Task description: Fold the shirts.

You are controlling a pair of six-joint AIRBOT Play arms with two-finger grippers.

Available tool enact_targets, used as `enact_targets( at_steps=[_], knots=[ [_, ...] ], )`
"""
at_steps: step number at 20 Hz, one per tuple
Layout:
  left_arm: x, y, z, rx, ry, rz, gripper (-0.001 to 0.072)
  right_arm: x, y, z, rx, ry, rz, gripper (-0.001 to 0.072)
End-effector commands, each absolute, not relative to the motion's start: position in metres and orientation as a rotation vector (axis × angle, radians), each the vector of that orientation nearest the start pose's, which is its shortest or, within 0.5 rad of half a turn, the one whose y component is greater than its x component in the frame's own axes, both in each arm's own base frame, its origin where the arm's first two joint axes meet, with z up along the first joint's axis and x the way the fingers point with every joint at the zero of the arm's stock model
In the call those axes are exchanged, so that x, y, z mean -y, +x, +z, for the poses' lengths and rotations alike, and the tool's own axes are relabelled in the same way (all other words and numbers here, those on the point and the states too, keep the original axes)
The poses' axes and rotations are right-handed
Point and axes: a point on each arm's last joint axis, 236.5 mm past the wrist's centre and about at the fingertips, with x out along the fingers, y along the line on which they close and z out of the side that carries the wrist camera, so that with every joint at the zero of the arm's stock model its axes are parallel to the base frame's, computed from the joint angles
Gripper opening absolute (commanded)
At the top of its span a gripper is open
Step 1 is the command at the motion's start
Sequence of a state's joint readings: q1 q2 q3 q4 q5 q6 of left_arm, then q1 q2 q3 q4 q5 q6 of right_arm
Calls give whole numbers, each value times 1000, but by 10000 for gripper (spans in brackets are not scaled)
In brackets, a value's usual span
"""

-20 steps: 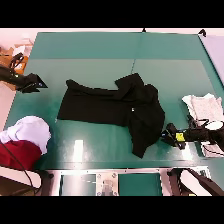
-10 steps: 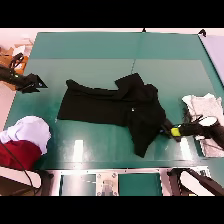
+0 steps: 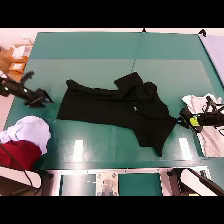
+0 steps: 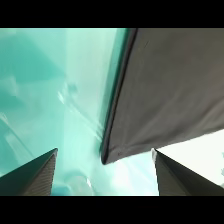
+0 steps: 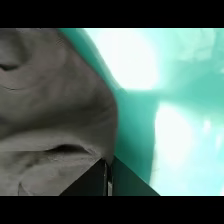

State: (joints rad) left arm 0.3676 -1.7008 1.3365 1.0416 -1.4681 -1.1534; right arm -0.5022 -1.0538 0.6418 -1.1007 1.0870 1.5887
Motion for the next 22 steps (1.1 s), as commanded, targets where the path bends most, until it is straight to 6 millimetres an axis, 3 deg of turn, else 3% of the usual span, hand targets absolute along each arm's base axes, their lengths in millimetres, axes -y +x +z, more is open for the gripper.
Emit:
enact_targets(
  at_steps=[1,5,8,10,12,13,15,17,18,20,22],
  knots=[
    [0,348,-97,-1612,-593,-394,666,44,269,-65,-1309,836,-234,19],
    [22,343,-106,-1594,-654,-439,666,44,269,-65,-1308,831,-229,19],
    [55,336,-111,-1604,-589,-536,652,43,270,-65,-1306,837,-227,19],
    [67,335,-110,-1608,-546,-578,349,43,270,-65,-1306,837,-227,19],
    [68,339,-104,-1595,-541,-598,75,43,270,-65,-1308,837,-226,19],
    [68,340,-99,-1596,-536,-614,31,43,270,-64,-1307,835,-222,19],
    [72,346,-77,-1589,-538,-675,30,38,276,-60,-1288,850,-191,19],
    [80,370,-36,-1507,-563,-733,30,22,298,-32,-1217,893,-75,18],
    [85,390,-4,-1408,-558,-758,29,12,316,-2,-1156,912,23,18],
    [101,426,91,-1121,-553,-843,29,1,351,80,-989,886,193,18],
    [114,440,210,-790,-486,-898,29,5,376,177,-768,778,265,18]
  ],
)
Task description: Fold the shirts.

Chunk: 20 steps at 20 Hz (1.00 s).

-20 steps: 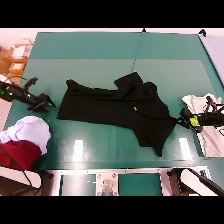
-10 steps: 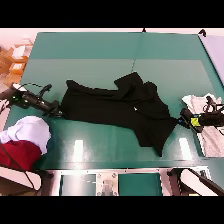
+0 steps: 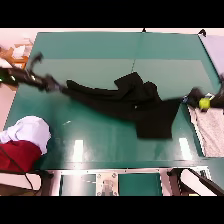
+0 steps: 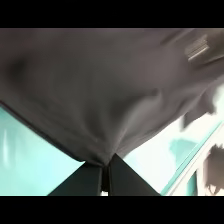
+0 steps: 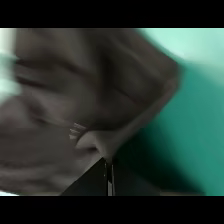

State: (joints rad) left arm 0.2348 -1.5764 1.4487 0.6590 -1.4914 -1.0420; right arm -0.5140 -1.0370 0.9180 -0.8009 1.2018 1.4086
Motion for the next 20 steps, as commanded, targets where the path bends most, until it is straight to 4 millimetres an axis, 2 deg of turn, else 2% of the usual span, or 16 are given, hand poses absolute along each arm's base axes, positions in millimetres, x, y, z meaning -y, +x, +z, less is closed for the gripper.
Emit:
enact_targets(
  at_steps=[1,2,3,4,5,6,7,8,9,11,12,14,16,17,18,20],
  knots=[
    [117,436,272,-625,-423,-893,30,6,381,234,-642,701,292,18],
    [117,426,326,-478,-358,-866,30,5,380,292,-515,614,306,18],
    [118,408,381,-328,-291,-834,30,2,372,345,-395,532,312,17],
    [118,386,429,-191,-242,-801,30,-3,359,400,-263,450,312,17],
    [120,356,476,-51,-199,-768,30,-8,341,447,-145,381,306,17],
    [121,326,514,66,-166,-739,30,-13,318,492,-26,315,291,18],
    [122,291,546,178,-135,-708,30,-16,296,526,74,257,263,17],
    [123,261,569,265,-106,-676,30,-17,272,556,169,199,219,18],
    [124,234,584,328,-72,-647,30,-17,251,575,238,147,167,18],
    [124,193,595,387,3,-584,30,-12,216,597,335,51,37,18],
    [121,183,596,389,12,-546,30,-11,203,601,353,11,-15,18],
    [104,183,590,350,-12,-451,30,-9,194,601,356,-15,-55,19],
    [95,199,569,250,-42,-413,30,-2,207,590,312,4,-50,19],
    [93,216,549,171,-61,-416,30,4,221,575,264,35,-38,19],
    [92,235,528,92,-80,-425,30,8,238,557,210,89,0,19],
    [87,282,470,-104,-137,-450,30,17,286,503,78,239,95,19]
  ],
)
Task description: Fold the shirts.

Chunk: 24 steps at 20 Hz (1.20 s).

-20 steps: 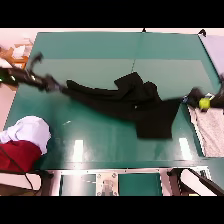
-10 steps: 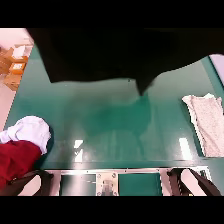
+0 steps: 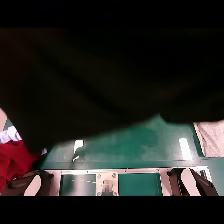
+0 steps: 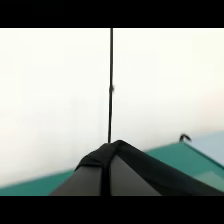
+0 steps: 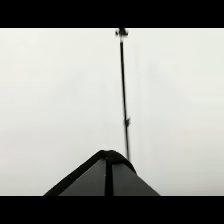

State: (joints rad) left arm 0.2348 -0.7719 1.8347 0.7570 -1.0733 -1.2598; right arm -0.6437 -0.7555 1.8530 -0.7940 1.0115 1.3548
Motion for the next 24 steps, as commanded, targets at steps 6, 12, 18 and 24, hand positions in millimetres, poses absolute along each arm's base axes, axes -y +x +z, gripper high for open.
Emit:
enact_targets(
  at_steps=[6,12,18,24],
  knots=[
    [73,430,250,-558,-396,-531,31,12,437,240,-380,496,167,19],
    [54,528,48,-783,-668,-469,30,29,544,43,-634,671,22,19],
    [28,560,2,-747,-683,-349,30,49,602,12,-703,802,82,18],
    [35,519,-33,-981,-594,-375,30,53,550,-19,-944,768,157,17]
  ],
)
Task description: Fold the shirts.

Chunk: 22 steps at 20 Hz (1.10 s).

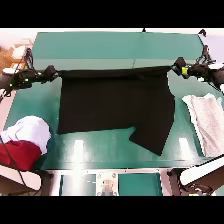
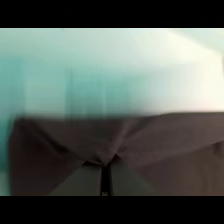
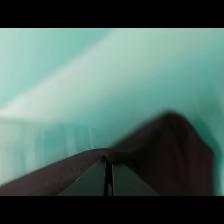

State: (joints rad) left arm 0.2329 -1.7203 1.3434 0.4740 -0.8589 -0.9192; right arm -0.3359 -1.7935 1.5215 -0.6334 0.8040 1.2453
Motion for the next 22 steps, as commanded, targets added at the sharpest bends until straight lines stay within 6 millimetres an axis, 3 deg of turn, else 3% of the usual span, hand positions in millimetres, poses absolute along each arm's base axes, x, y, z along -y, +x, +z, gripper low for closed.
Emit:
enact_targets(
  at_steps=[1,4,7,18,19,20,21,22],
  knots=[
    [35,506,-42,-1047,-574,-379,30,52,536,-31,-1008,755,157,17],
    [38,476,-57,-1188,-539,-400,31,53,500,-66,-1158,707,124,16],
    [35,466,-63,-1239,-528,-384,30,52,483,-84,-1220,702,104,17],
    [37,445,-81,-1326,-565,-356,31,50,483,-87,-1219,723,94,29],
    [37,446,-79,-1321,-567,-359,34,50,485,-84,-1216,729,94,143],
    [39,445,-75,-1329,-564,-375,213,50,484,-78,-1223,739,99,201],
    [42,442,-67,-1343,-561,-403,441,51,483,-69,-1231,748,110,201],
    [44,439,-58,-1369,-564,-423,485,54,480,-56,-1236,751,123,201]
  ],
)
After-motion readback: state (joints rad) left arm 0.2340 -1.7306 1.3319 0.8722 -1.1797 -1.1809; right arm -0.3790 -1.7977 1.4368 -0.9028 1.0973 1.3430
